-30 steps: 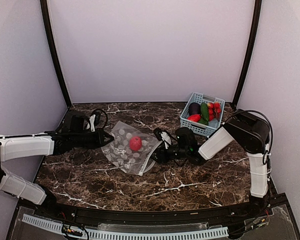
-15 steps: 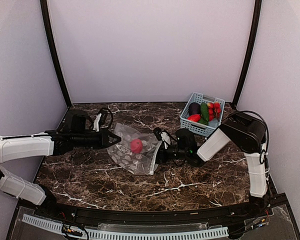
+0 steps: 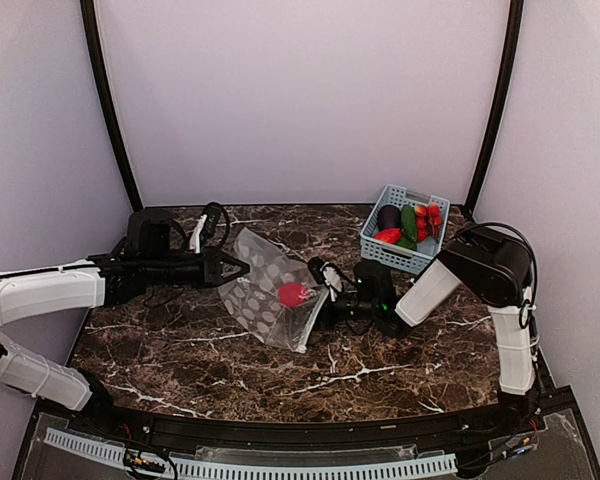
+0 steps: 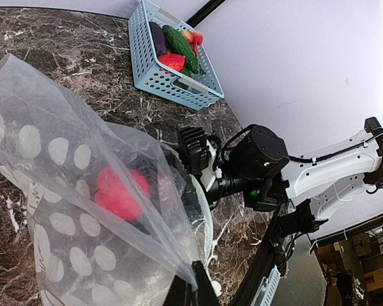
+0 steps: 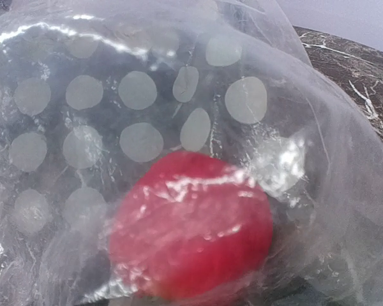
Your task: Open the zip-top bag and remove the fake food
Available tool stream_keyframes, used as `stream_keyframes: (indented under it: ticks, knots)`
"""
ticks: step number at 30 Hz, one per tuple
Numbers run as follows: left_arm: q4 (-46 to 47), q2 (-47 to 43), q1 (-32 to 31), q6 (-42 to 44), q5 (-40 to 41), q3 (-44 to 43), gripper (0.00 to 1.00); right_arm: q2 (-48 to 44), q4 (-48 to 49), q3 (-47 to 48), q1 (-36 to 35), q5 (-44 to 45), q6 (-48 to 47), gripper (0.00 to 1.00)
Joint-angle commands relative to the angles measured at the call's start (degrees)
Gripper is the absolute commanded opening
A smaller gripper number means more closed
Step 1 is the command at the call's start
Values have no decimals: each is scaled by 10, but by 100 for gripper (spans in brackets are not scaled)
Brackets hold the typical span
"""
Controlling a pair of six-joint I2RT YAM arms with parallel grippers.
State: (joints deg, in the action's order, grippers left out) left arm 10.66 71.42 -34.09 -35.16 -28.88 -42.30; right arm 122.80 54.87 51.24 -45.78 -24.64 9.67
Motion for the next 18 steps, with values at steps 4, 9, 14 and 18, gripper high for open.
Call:
stream_keyframes:
  ticks: [4,9,14,18]
  knots:
    - [-3,-12,-6,15,-11,-18,1,5,30,-6,-7,-1,-10,76]
    - [-10,-10,-6,20,2,-18,1,10,11,2,-7,6,-14,61]
    - [-29,-11,-5,26,39,-15,1,15,-2,-4,-8,18,-17,55]
    - [-28,-8,-5,24,46,-11,1,14,-3,-18,-9,18,-21,55]
